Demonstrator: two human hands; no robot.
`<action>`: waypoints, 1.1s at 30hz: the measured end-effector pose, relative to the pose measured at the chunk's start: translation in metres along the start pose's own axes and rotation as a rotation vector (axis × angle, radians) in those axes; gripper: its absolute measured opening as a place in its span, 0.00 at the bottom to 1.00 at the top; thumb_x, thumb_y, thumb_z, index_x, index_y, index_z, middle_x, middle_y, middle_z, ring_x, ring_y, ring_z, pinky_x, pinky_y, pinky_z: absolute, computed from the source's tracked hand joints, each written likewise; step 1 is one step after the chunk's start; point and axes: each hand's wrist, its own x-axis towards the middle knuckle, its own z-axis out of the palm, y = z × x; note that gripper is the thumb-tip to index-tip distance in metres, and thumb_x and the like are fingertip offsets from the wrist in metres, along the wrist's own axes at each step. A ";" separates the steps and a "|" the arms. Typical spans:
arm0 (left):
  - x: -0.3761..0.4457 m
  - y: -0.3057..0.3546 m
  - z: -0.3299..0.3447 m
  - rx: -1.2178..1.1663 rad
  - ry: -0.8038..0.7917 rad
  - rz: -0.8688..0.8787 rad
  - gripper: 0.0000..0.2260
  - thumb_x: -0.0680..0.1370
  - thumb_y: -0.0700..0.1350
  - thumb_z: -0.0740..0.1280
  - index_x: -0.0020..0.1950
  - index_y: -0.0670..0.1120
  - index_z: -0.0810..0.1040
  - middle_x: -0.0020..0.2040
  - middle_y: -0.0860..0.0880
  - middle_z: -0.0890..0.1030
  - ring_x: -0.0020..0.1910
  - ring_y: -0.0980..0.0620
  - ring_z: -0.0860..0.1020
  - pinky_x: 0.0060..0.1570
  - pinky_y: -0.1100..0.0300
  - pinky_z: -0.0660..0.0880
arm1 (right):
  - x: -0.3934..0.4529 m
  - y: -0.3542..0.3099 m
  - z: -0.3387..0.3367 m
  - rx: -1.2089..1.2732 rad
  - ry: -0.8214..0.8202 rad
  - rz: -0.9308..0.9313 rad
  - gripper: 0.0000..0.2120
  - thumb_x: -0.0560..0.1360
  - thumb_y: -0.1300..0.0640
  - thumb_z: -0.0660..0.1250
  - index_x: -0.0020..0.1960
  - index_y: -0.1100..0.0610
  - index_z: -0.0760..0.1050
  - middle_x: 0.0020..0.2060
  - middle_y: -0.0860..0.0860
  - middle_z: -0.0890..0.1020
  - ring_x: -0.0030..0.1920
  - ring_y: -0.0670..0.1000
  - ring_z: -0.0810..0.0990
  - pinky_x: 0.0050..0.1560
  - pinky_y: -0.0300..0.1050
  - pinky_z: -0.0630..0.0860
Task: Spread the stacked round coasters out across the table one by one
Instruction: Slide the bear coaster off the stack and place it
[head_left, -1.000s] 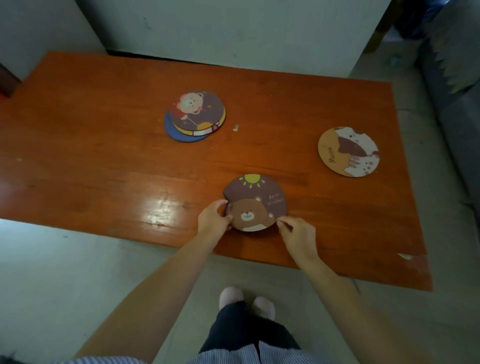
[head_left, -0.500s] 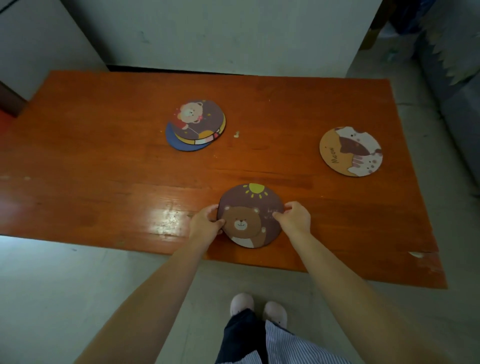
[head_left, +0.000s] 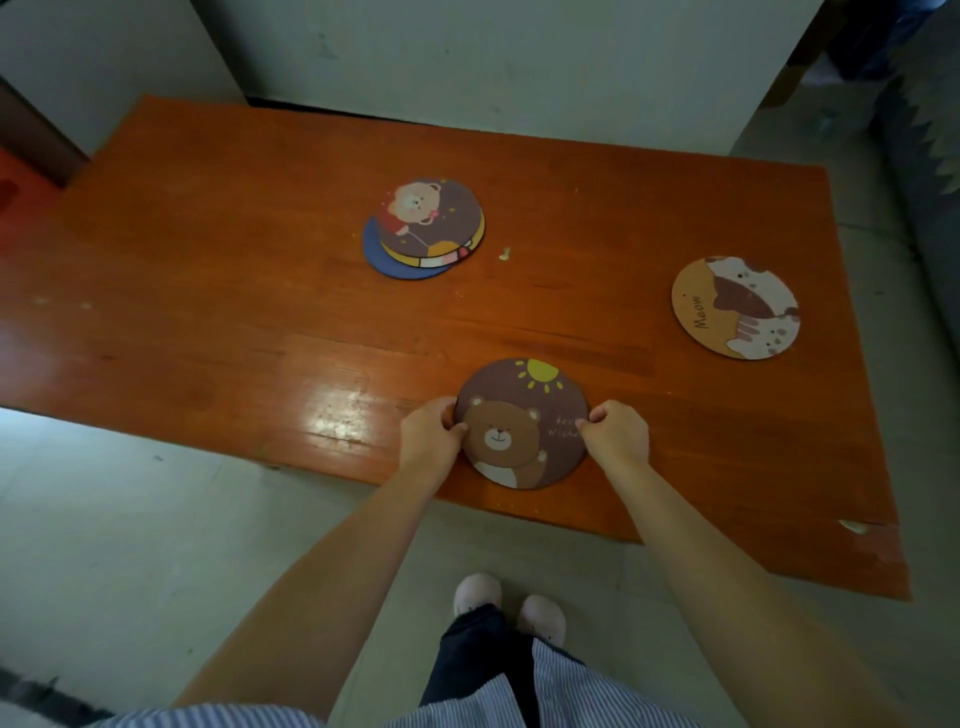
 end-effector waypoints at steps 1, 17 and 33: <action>0.000 0.001 0.000 0.038 0.008 0.007 0.16 0.75 0.42 0.67 0.63 0.43 0.75 0.54 0.41 0.81 0.54 0.43 0.77 0.50 0.57 0.72 | 0.000 0.001 0.000 -0.006 0.002 -0.008 0.10 0.76 0.57 0.66 0.53 0.62 0.76 0.52 0.58 0.81 0.52 0.57 0.79 0.41 0.43 0.70; 0.016 -0.046 -0.067 0.565 0.130 0.012 0.15 0.78 0.48 0.58 0.58 0.40 0.75 0.59 0.41 0.75 0.60 0.42 0.70 0.54 0.49 0.73 | -0.007 -0.074 0.016 -0.466 -0.020 -0.442 0.14 0.77 0.57 0.63 0.61 0.60 0.73 0.62 0.58 0.72 0.63 0.59 0.68 0.59 0.53 0.74; 0.187 -0.176 -0.278 0.679 0.002 0.151 0.17 0.80 0.47 0.54 0.67 0.41 0.68 0.69 0.42 0.70 0.69 0.43 0.64 0.66 0.50 0.67 | 0.020 -0.308 0.139 -0.329 0.054 -0.387 0.11 0.78 0.56 0.61 0.47 0.64 0.77 0.45 0.61 0.82 0.46 0.59 0.80 0.42 0.50 0.77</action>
